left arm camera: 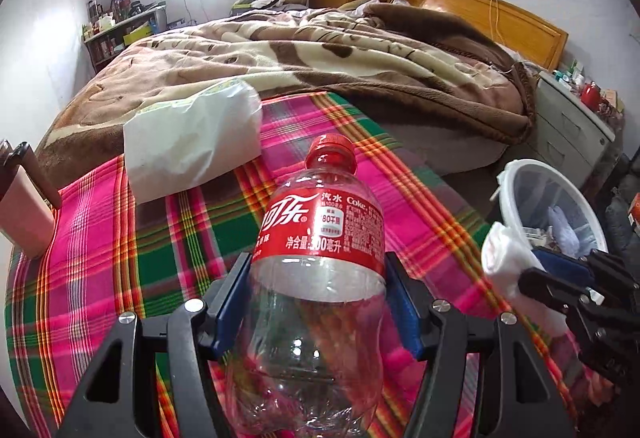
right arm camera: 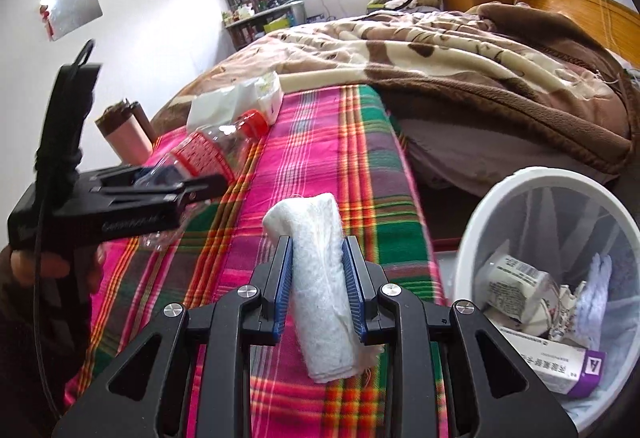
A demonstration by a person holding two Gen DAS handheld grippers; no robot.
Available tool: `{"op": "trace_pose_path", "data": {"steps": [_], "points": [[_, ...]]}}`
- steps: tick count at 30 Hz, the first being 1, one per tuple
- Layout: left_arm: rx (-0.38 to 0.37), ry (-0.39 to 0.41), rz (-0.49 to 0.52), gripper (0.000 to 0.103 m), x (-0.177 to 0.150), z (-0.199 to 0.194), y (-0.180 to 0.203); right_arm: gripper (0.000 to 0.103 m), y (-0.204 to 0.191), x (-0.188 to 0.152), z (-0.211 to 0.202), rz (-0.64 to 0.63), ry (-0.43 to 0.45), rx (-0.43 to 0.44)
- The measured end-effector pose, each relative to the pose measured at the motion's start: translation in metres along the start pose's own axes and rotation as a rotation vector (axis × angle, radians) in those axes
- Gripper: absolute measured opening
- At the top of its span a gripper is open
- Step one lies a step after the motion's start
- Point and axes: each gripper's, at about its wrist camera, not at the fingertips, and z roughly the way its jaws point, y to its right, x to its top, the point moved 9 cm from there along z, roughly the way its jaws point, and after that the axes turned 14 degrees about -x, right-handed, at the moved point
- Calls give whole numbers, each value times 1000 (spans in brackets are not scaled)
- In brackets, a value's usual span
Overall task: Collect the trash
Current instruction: 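Carry the bottle and white cloth over the wastebasket with both tools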
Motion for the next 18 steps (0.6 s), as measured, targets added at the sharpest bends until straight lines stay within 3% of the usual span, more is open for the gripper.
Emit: {"op": "trace_pose_path", "data": {"steps": [18], "points": [[-85, 85, 85, 66, -2, -32, 107, 26, 67, 0, -59, 94, 115, -89]]}}
